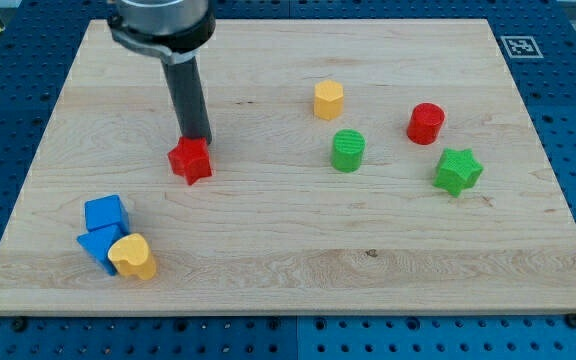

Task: Move the red star diagonal to the yellow hexagon

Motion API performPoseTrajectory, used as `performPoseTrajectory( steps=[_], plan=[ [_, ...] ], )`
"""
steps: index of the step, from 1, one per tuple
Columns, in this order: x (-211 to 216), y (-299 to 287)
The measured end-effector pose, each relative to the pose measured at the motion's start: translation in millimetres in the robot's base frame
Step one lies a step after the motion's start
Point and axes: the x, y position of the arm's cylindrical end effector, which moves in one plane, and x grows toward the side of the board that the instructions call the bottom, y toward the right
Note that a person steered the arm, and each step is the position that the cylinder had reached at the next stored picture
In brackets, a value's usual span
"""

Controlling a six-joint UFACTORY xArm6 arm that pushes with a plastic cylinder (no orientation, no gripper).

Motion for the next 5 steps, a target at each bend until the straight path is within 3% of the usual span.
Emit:
performPoseTrajectory(
  steps=[1,3,5],
  plan=[
    [28,2],
    [39,43],
    [53,28]
  ],
)
